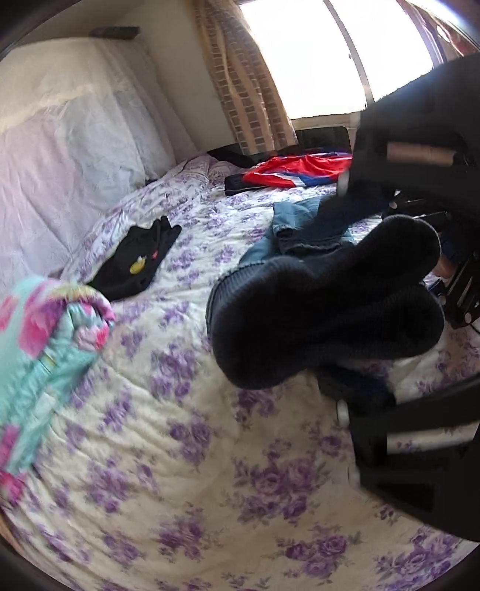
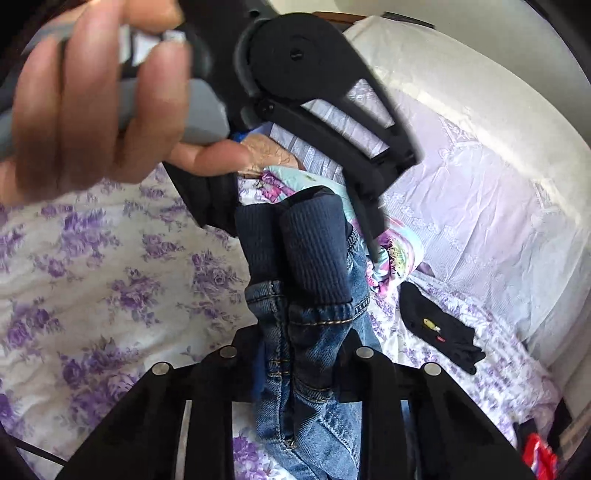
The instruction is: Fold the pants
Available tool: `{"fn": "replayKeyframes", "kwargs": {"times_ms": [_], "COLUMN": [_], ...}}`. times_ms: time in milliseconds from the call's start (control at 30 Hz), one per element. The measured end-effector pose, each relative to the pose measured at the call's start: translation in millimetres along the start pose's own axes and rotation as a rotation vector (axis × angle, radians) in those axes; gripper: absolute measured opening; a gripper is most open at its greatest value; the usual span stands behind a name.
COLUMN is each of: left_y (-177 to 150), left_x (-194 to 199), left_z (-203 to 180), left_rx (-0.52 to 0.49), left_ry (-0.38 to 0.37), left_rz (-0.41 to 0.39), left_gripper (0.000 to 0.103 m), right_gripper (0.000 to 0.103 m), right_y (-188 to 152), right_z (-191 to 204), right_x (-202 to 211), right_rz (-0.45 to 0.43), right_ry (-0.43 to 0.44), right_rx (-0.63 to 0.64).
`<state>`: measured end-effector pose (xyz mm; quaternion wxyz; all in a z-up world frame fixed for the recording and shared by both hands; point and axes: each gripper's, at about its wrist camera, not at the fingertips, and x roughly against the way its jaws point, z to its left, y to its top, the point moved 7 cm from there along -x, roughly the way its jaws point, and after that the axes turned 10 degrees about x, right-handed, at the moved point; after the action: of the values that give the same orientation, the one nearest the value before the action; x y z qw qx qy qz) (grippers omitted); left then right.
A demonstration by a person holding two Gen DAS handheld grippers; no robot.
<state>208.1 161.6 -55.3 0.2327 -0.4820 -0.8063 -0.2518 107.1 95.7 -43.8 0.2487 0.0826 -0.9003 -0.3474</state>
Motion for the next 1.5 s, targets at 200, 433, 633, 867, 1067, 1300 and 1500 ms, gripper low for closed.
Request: {"fn": "replayKeyframes", "kwargs": {"times_ms": [200,433,633,867,1067,1300,1500], "left_y": [-13,-39,-66,-93,-92,-50,-47], "left_x": [-2,-81,-206,-298,-253,-145,-169], "left_z": [-64,-193,-242,-226,-248,-229,-160], "left_rx": [-0.149,-0.350,-0.387,-0.393,-0.495,-0.542,-0.374], "left_ry": [-0.048,-0.116,-0.078,0.033,-0.001,0.030,0.049], "left_rz": [-0.030,0.078,0.225,0.320,0.250,-0.094,0.002], "left_gripper": [0.038,0.038,0.038,0.038,0.044,0.081,0.080], "right_gripper": [0.026,0.026,0.025,0.026,0.057,0.063,0.063], "right_y": [-11,-77,-194,-297,-294,-266,-208], "right_z": [-53,-155,-215,-208,-204,-248,-262], "right_x": [31,80,82,55,66,132,84], "right_rz": [-0.058,-0.058,0.035,0.131,0.115,0.064,-0.011], "right_ry": [-0.049,-0.155,-0.140,0.047,0.150,-0.076,0.094], "right_rx": [-0.183,-0.538,-0.923,-1.353,-1.382,-1.167,-0.982]}}
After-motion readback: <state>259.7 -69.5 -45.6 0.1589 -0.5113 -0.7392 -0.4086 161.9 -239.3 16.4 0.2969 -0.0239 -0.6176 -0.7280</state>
